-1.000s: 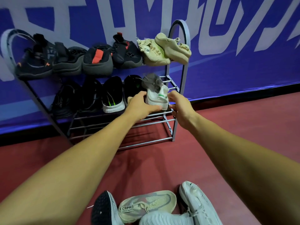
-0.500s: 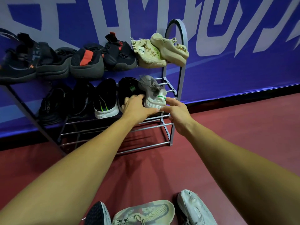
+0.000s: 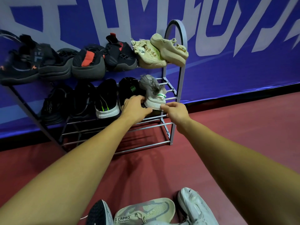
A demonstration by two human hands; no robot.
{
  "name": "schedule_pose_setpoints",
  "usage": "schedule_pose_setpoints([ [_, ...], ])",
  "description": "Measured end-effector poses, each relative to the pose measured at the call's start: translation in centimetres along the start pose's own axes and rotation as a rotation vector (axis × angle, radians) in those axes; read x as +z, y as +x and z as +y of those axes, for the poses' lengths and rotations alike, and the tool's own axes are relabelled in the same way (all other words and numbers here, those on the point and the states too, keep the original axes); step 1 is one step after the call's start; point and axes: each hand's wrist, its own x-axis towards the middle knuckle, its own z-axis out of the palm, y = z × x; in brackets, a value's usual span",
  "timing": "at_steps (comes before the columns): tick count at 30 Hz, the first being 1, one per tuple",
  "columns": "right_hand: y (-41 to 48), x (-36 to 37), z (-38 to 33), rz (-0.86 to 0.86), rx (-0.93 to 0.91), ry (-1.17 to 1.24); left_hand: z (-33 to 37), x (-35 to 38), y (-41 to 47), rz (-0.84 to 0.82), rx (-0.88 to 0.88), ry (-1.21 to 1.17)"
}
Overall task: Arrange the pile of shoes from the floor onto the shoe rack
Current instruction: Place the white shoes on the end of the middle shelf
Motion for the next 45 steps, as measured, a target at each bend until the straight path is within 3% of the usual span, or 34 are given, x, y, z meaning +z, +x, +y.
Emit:
schedule_pose_setpoints([
  [12,-5.8,-3.0,1.3,-0.113,-0.128,-0.541,0.2,-1.0,-4.9,-0.063,0.135,0.078],
  [16,-8.1,-4.1,3.2,-0.17,-0.092,-0.658,0.0,-0.6,-6.9,-0.194,0.199,0.166],
  [24,-11.8,-4.7,8.6,-0.295,0.018,-0.767,-1.9,2.7,-10.9,-0.454,0.191,0.35],
  [33,-12.6,-4.2,12.6,-0.425,0.065,-0.949,-5.0,9.6,-16.8,-0.64,0.116,0.331],
  [45,-13.4,-7.3,20.2,-0.541,0.261,-1.082,-4.0,17.5,-20.0,-0.874,0.187,0.361],
])
